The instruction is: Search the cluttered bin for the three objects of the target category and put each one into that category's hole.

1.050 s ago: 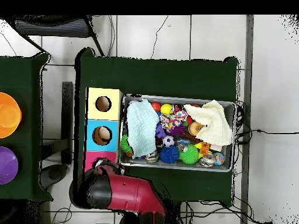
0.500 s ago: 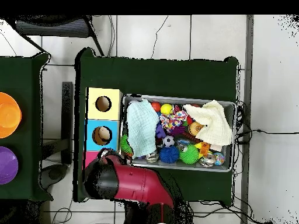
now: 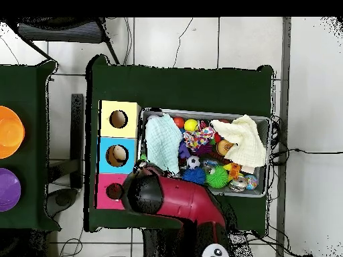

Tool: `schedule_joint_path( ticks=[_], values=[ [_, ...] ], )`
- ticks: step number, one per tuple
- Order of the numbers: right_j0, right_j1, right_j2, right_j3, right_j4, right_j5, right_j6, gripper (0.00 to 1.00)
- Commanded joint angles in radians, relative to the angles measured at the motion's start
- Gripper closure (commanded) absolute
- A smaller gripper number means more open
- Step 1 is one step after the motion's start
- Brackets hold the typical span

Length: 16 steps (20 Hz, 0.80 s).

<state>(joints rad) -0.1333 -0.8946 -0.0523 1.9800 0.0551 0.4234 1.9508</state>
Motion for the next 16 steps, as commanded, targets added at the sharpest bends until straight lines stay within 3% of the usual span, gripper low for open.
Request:
schedule_joint_path(
  ticks=[1, 7, 16],
  values=[
    [-0.156, 0.111, 0.125, -0.086, -0.125, 0.068, -0.16, 0.0],
    [-0.276, 0.175, 0.159, -0.175, -0.218, 0.081, -0.203, 0.0],
    [-0.39, 0.309, 0.224, -0.354, -0.343, 0.135, -0.24, 0.0]
  ],
)
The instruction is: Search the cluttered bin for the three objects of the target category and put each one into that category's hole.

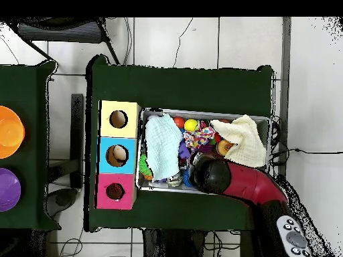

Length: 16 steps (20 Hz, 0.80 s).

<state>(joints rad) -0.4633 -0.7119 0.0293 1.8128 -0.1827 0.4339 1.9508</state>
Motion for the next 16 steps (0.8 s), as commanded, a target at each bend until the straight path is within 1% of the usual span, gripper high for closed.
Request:
schedule_joint_path(
  ticks=[1, 4, 6, 7, 11, 16],
  values=[
    [-0.07, 0.142, 0.149, -0.212, -0.116, 0.13, -0.244, 0.0],
    [-0.087, 0.171, 0.15, -0.263, -0.147, 0.125, -0.225, 0.0],
    [-0.107, 0.198, 0.164, -0.283, -0.164, 0.113, -0.225, 0.0],
    [-0.111, 0.215, 0.168, -0.302, -0.173, 0.124, -0.228, 0.0],
    [-0.128, 0.259, 0.19, -0.347, -0.202, 0.114, -0.221, 0.0],
    [-0.146, 0.301, 0.203, -0.431, -0.234, 0.135, -0.231, 0.0]
  ],
)
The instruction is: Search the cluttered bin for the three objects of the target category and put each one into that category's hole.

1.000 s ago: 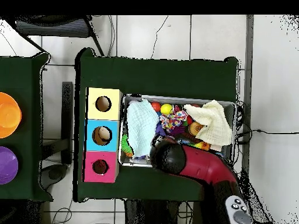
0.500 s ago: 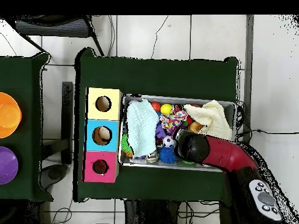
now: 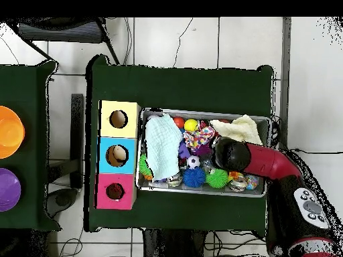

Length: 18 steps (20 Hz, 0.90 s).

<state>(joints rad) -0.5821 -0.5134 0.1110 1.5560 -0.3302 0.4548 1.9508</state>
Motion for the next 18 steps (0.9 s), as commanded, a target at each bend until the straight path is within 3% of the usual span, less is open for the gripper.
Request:
schedule_joint_path(
  ticks=[1, 7, 15, 18],
  values=[
    [-0.032, 0.108, 0.123, -0.187, -0.094, 0.114, -0.234, 0.0],
    [-0.037, 0.135, 0.131, -0.261, -0.121, 0.159, -0.245, 0.0],
    [-0.05, 0.105, 0.129, -0.28, -0.16, 0.2, -0.244, 0.0],
    [-0.042, 0.127, 0.12, -0.305, -0.19, 0.193, -0.229, 0.0]
  ],
)
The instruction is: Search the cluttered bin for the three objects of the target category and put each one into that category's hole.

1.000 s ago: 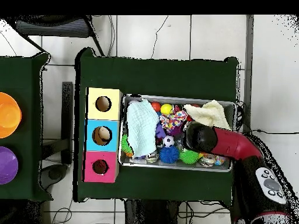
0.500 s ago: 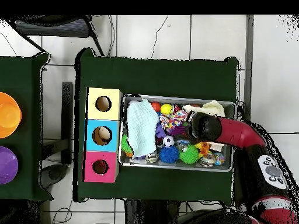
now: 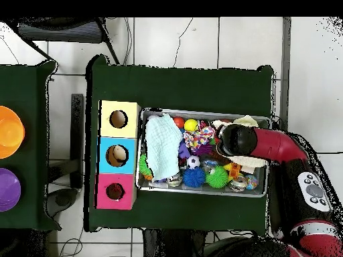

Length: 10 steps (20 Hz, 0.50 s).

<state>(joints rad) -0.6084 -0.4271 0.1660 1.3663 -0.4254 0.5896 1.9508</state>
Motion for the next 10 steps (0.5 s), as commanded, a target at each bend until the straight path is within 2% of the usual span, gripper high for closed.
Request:
schedule_joint_path(
  ticks=[1, 5, 6, 10],
  values=[
    [-0.016, 0.05, 0.066, -0.126, -0.103, 0.052, -0.228, 0.0],
    [-0.015, 0.054, 0.077, -0.138, -0.139, 0.028, -0.244, 0.0],
    [-0.02, 0.049, 0.087, -0.127, -0.149, 0.015, -0.234, 1.0],
    [0.004, 0.032, 0.059, -0.109, -0.167, 0.006, -0.188, 1.0]
  ],
)
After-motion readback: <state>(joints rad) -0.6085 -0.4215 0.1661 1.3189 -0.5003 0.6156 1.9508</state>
